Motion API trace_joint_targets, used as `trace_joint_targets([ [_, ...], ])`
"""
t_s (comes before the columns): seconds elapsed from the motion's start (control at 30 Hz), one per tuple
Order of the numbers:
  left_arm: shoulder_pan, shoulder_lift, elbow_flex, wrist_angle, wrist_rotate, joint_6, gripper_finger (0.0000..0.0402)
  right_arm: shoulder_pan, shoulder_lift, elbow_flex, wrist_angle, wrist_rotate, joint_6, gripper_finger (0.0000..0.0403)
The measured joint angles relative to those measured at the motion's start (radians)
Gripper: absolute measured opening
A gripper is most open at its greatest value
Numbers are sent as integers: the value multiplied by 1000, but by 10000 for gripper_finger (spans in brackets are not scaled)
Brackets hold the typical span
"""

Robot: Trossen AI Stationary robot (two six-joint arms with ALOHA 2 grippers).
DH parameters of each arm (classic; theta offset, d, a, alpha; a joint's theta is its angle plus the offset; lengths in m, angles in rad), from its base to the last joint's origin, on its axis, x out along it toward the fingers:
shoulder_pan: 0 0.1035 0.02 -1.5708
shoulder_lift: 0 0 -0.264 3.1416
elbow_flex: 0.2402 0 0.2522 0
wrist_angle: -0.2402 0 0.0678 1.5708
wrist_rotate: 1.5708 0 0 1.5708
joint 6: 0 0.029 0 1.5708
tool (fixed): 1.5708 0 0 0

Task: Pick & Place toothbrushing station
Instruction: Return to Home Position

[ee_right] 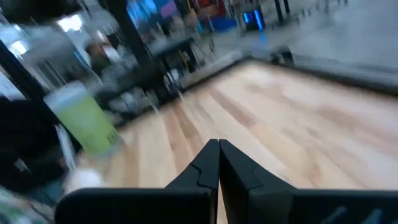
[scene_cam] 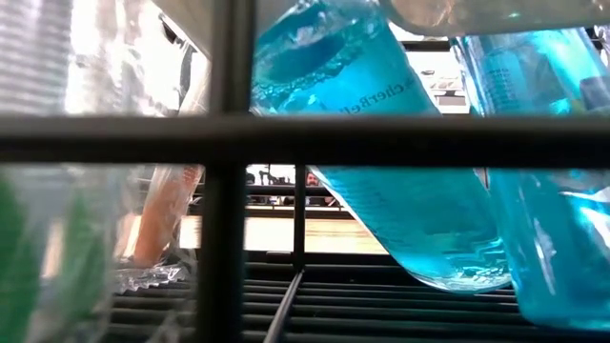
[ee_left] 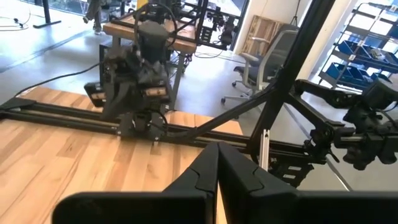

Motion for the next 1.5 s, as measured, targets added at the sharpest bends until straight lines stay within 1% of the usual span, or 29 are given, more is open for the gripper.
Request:
trace_joint_targets([
  [0.07, 0, 0, -12, 4, 0, -6, 0, -9, -12, -14, -21, -13, 0, 0],
  [0.13, 0, 0, -30, 6, 0, -28, 0, -13, -18, -17, 8, -25, -6, 0],
  [0.23, -5, 0, -59, 12, 0, -73, 0, -13, -17, -37, -16, -28, -37, 0],
  [0.33, -7, 0, -92, 18, 1, -109, 0, -17, -18, -59, 8, -25, -74, 0],
  [0.4, -7, 0, -103, 18, 20, -114, 0, -27, -18, -82, 1, -19, -93, 0],
  [0.47, -7, 0, -106, 26, 37, -115, 0, -40, -18, -107, 42, -19, -103, 0],
  [0.57, -5, 0, -108, 23, 38, -113, 0, -59, -16, -107, 55, -22, -121, 0],
  [0.67, 5, 0, -108, 24, 40, -96, 0, -81, -18, -106, 43, -22, -113, 0],
  [0.77, 10, 0, -108, 26, 40, -84, 0, -101, -9, -106, 36, -20, -44, 0],
  [0.9, 17, 0, -108, 34, 40, -78, 0, -115, -3, -105, 36, -23, -31, 0],
  [1.07, 17, 0, -108, 100, 32, 1, 0, -114, -3, -106, 44, -25, -16, 0],
  [1.27, 40, 0, -108, 113, -26, 48, 0, -114, -3, -106, 44, -25, -15, 0],
  [1.33, 47, 0, -108, 117, -30, 71, 0, -114, -3, -106, 44, -25, -15, 0],
  [1.4, 59, 0, -108, 115, -24, 81, 0, -114, -3, -106, 44, -25, -15, 0],
  [1.5, 88, -16, -113, 96, 17, 71, 0, -114, -3, -106, 44, -25, -15, 0],
])
